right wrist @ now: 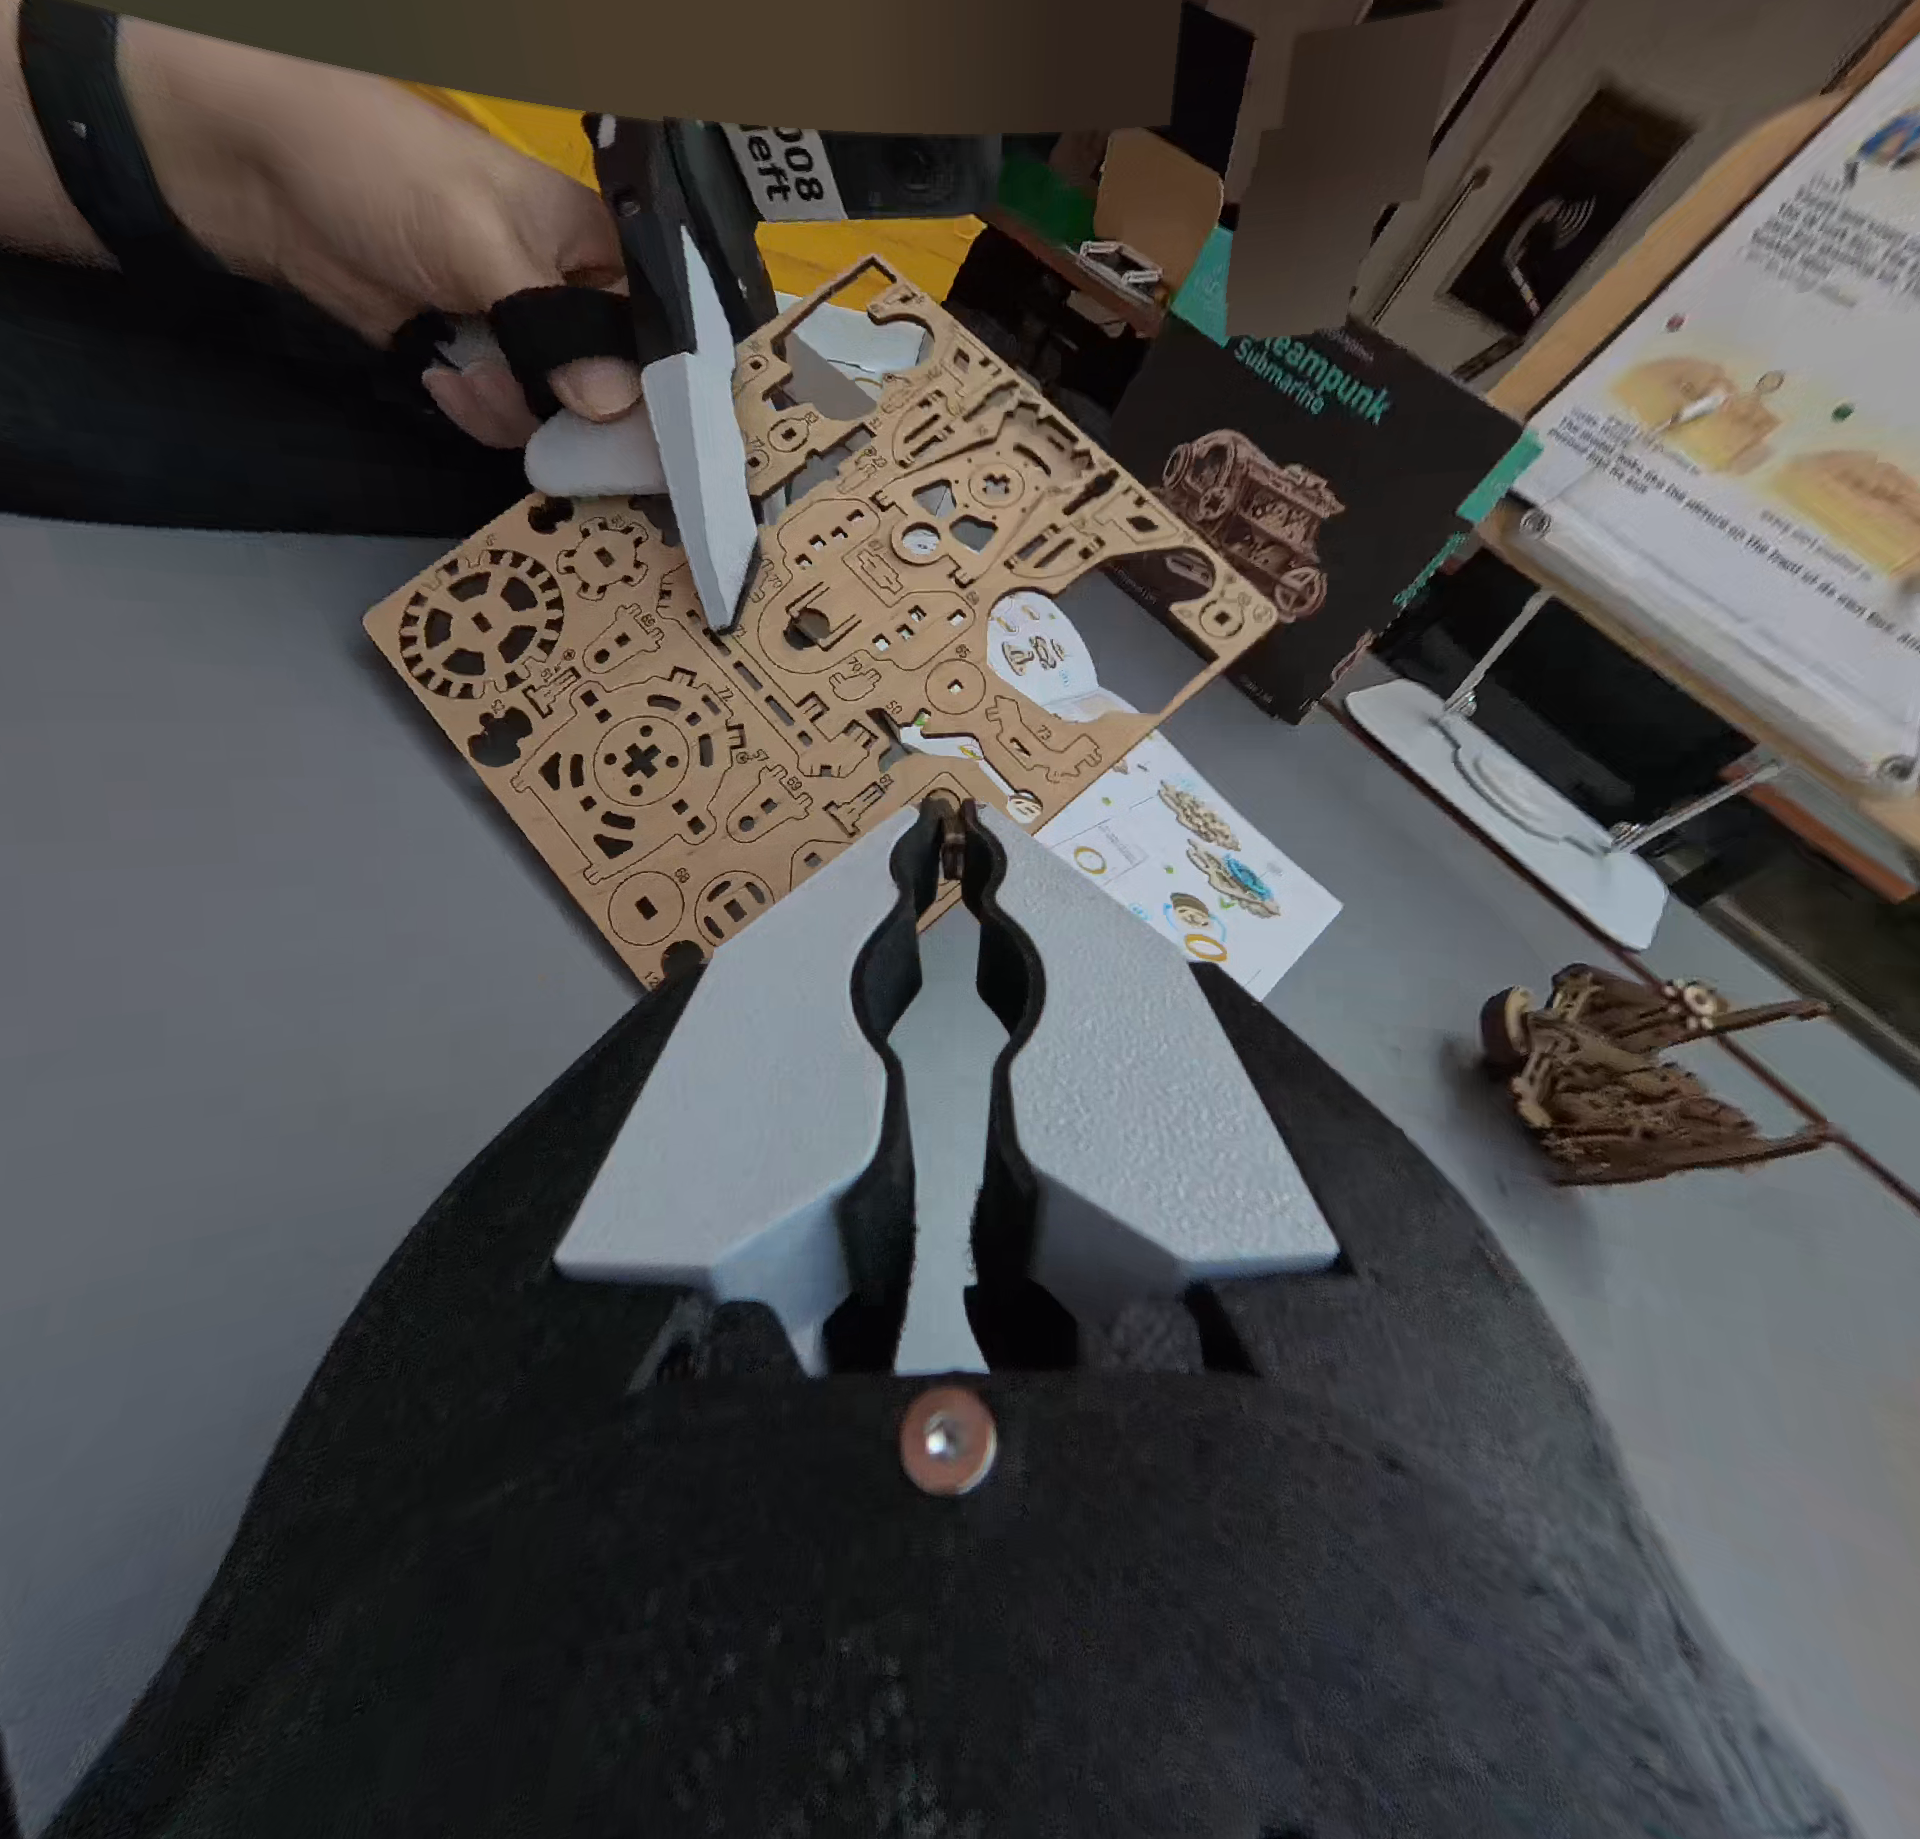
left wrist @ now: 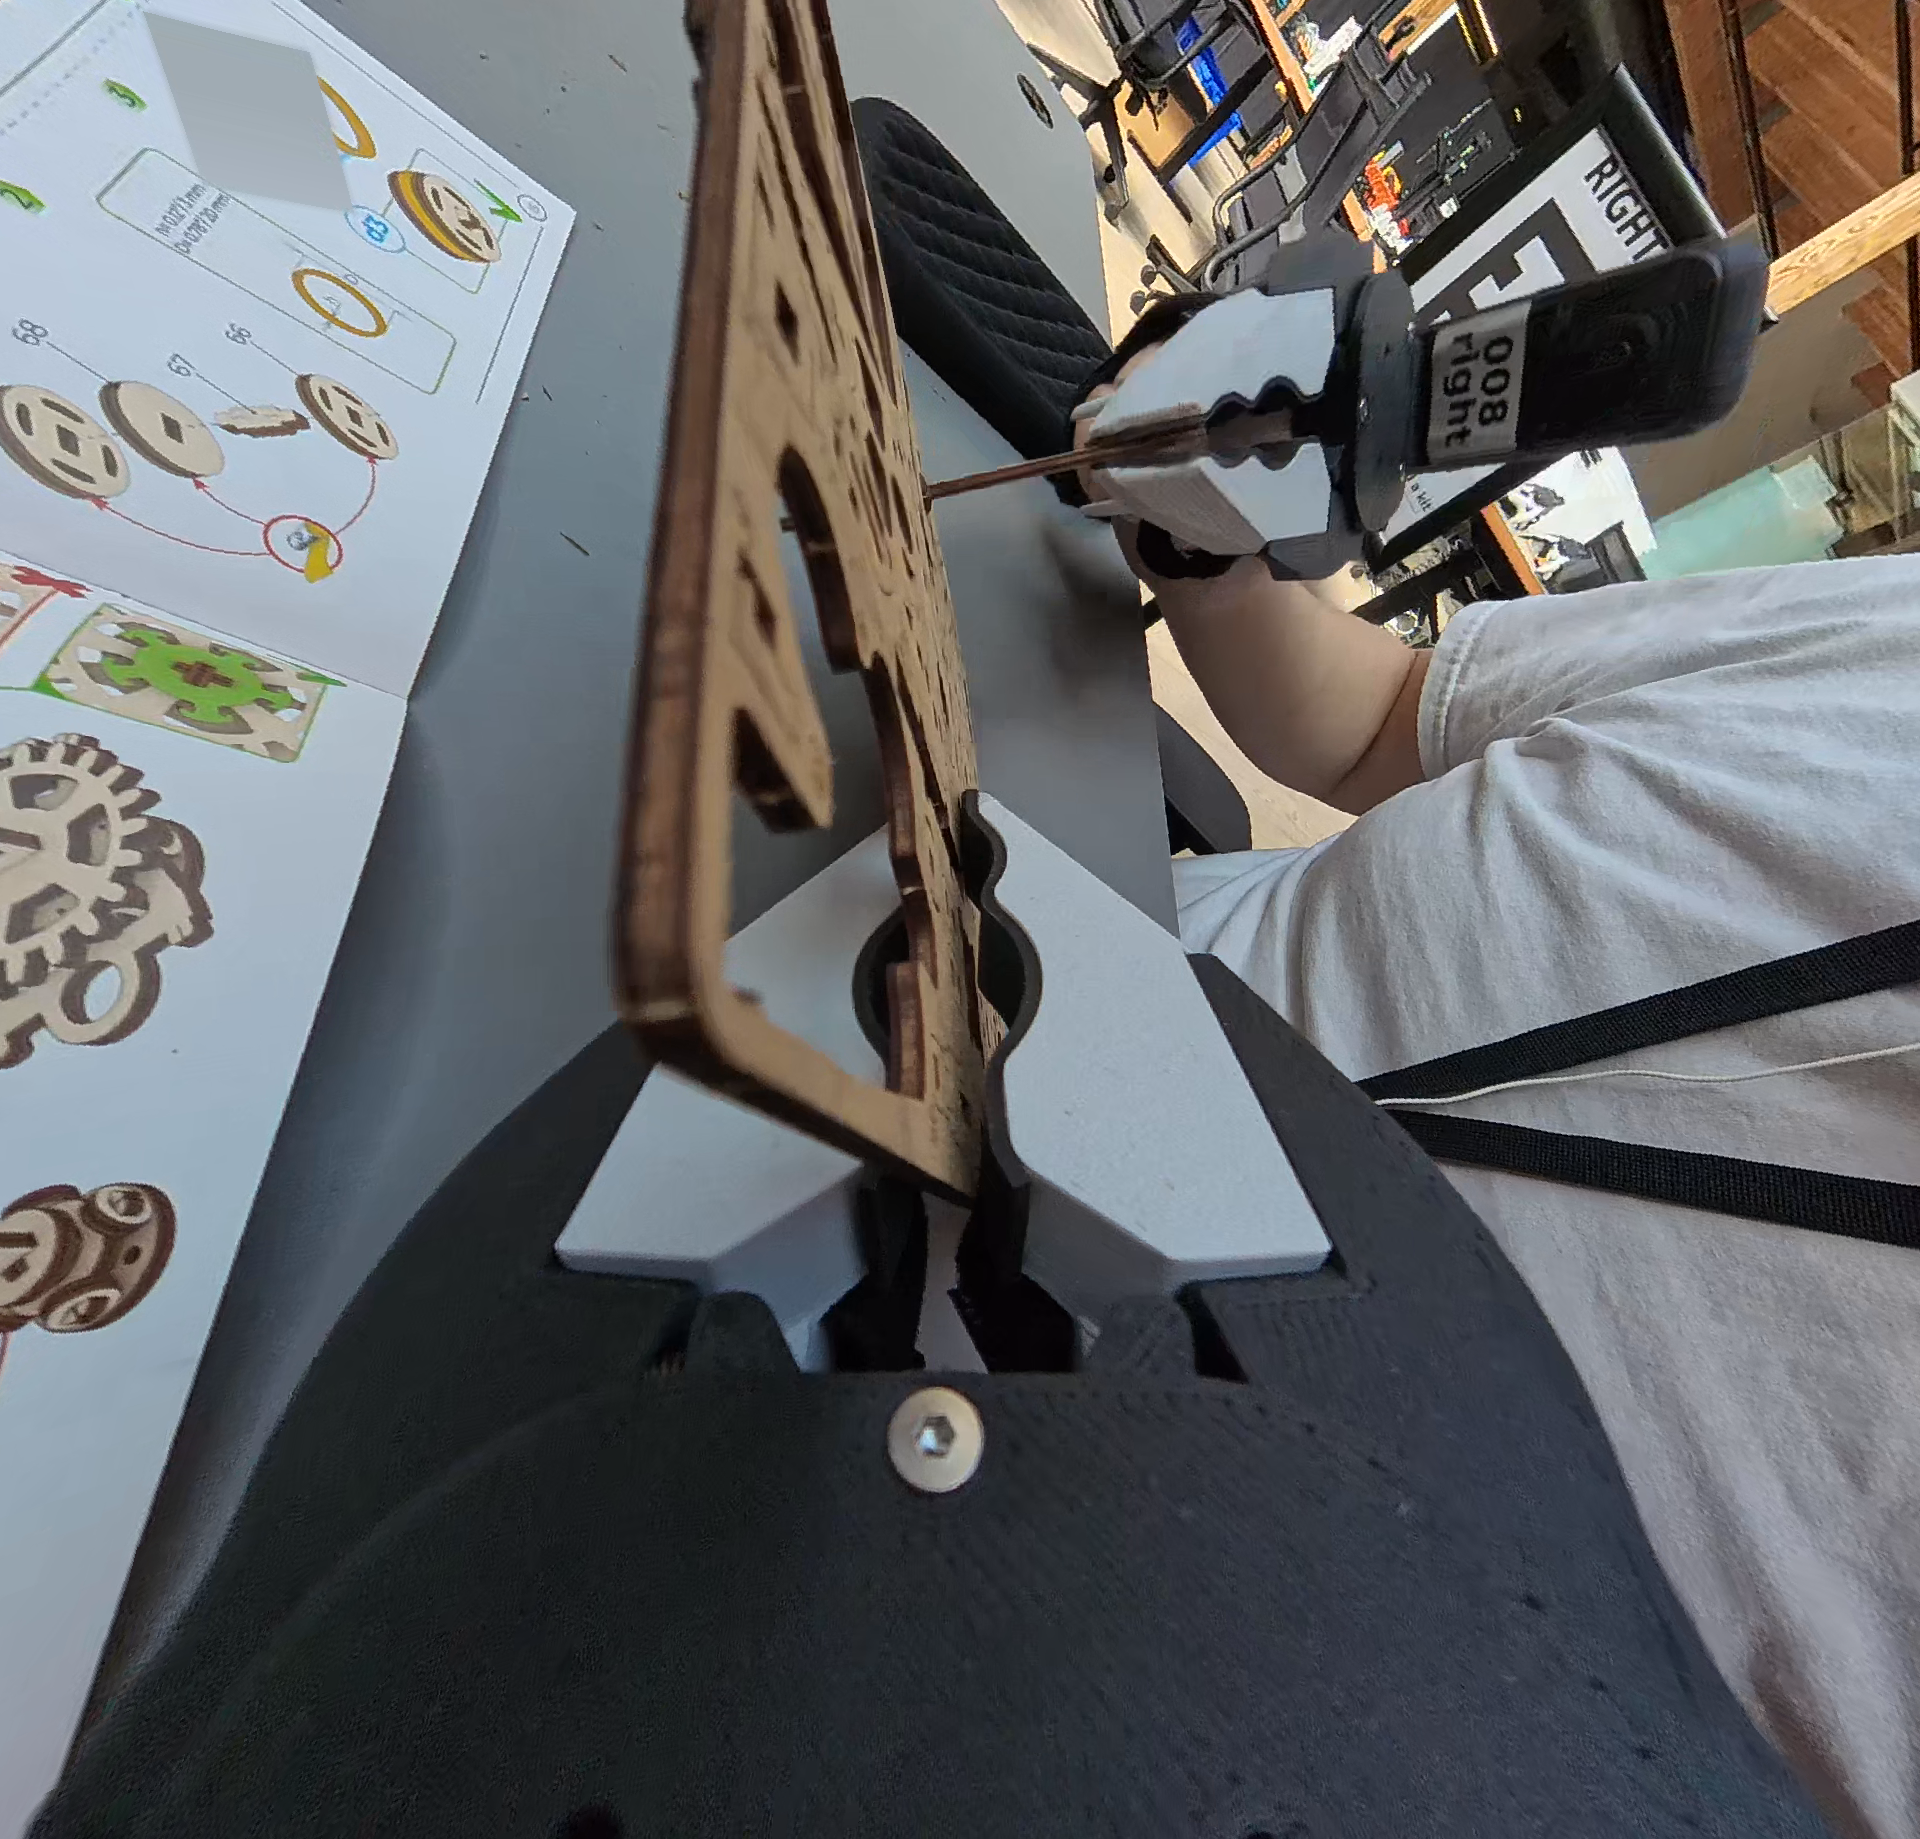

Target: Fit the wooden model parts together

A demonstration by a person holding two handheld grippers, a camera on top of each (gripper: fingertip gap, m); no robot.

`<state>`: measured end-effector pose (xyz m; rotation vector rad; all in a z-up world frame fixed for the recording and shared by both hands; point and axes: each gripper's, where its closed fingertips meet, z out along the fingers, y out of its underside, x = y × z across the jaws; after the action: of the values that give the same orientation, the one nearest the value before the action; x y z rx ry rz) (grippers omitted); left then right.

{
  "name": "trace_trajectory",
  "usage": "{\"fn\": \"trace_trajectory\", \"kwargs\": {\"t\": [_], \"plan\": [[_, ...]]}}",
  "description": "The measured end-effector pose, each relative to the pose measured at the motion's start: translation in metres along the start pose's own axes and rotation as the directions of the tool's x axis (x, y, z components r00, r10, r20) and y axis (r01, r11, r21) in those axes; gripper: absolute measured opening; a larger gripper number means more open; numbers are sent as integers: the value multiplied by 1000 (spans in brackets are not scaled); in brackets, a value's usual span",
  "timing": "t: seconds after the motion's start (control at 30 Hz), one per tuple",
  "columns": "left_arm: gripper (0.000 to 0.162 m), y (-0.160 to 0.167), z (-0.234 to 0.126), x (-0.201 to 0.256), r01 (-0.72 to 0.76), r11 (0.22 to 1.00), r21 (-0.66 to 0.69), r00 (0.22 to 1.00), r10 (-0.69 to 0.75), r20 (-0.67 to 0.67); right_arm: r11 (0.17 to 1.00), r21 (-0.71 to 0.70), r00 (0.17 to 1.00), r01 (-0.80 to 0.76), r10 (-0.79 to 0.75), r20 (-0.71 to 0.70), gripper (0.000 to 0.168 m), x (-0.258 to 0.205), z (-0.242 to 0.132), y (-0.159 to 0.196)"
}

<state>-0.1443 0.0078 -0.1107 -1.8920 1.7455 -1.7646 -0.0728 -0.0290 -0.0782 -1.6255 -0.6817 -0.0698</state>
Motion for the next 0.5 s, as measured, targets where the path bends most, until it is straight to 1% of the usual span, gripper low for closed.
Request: {"fn": "trace_trajectory", "kwargs": {"t": [0.03, 0.1, 0.13, 0.17, 0.2, 0.23, 0.33, 0.43, 0.47, 0.5], "plan": [[0, -1, -1, 0, -7, 1000, 4, 1000, 7, 5, 992, -11, 991, -129, 129, 43, 1, 5, 1, 4], [2, -1, -2, 0, -18, 1000, -1, 1000, 18, 8, 929, -29, 920, -368, 369, 131, 1, 11, 3, 8], [1, -1, -2, 0, -20, 1000, -1, 1000, 20, 8, 898, -25, 886, -439, 437, 154, 1, 14, 4, 7], [1, -1, -1, 1, -20, 1000, -1, 1000, 20, 8, 884, -21, 871, -467, 464, 163, 1, 16, 5, 6], [2, -1, -1, 0, -20, 1000, -1, 1000, 20, 9, 890, -25, 878, -456, 454, 154, 1, 16, 6, 6], [2, 0, -1, 0, -17, 1000, -1, 1000, 17, 8, 910, -27, 900, -413, 413, 140, 1, 15, 6, 5], [1, 0, 0, 2, -9, 1000, 0, 1000, 9, -10, 980, -79, 978, -183, 190, 88, 1, 6, 9, 5], [1, 2, 3, 4, -23, 1000, -16, 1000, 23, -7, 984, -167, 998, 56, -48, 48, 1, -2, 14, 7], [0, 2, 3, 3, -27, 1000, -16, 1000, 27, 4, 981, -175, 996, 86, -81, 38, 1, -2, 15, 5], [0, 2, 1, 1, -28, 999, -17, 1000, 29, 13, 981, -180, 997, 79, -73, 39, 1, -2, 15, 4]]}}
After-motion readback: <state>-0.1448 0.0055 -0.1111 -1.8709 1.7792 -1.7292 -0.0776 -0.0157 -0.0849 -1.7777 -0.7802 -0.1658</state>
